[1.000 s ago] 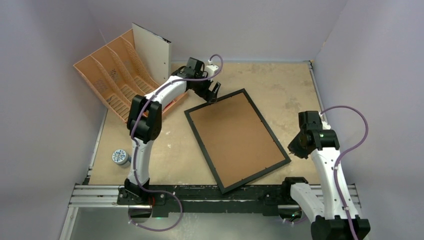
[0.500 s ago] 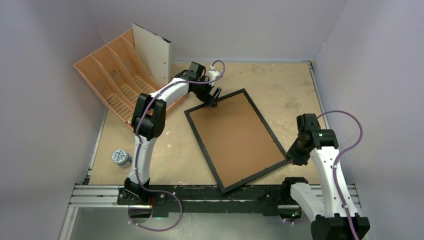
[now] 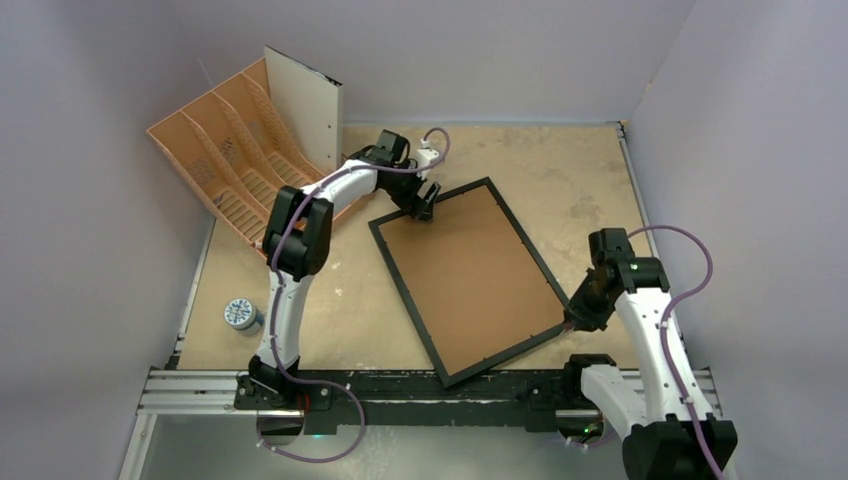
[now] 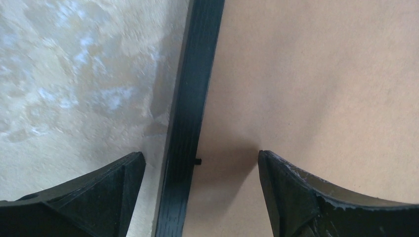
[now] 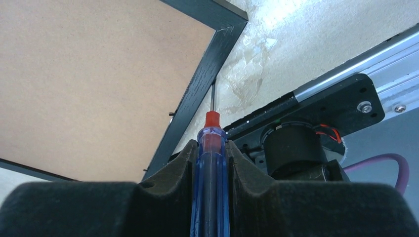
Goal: Take the photo out of the frame
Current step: Adjust the photo frame at the center of the board.
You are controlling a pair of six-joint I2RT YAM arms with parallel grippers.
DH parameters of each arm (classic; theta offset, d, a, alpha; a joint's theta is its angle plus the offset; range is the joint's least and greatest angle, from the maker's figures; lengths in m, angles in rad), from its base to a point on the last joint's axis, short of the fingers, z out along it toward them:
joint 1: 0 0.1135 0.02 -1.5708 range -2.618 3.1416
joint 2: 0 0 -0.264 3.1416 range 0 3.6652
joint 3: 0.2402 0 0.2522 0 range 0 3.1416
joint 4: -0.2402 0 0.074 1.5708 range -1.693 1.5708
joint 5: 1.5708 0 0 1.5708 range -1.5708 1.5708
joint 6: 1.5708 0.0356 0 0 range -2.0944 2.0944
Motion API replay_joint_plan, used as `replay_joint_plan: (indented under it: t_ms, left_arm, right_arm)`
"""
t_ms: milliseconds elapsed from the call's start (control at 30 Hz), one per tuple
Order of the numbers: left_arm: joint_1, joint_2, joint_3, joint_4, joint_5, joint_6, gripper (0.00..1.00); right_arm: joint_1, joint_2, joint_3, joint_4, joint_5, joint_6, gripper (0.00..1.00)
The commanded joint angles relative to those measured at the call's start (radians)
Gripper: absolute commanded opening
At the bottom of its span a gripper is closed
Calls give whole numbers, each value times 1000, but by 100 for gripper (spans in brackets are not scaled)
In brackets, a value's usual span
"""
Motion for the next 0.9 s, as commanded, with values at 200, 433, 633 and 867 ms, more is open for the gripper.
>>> replay_joint_plan:
  t_ms: [200, 433, 633, 867]
  left_arm:
    - [10, -105, -180, 31, 45, -35, 85]
    - [11, -210, -318, 78, 73, -124, 83]
    - [11, -280, -408, 82, 51, -191, 82]
    - [14, -397, -535, 94, 10, -271, 82]
  right_arm:
    - [1, 43, 17, 234, -26, 56, 0]
    - [1, 142, 89, 345, 5, -7, 0]
    - [-5, 231, 132, 465, -51, -71, 0]
    - [-62, 318, 177, 554, -111, -156, 0]
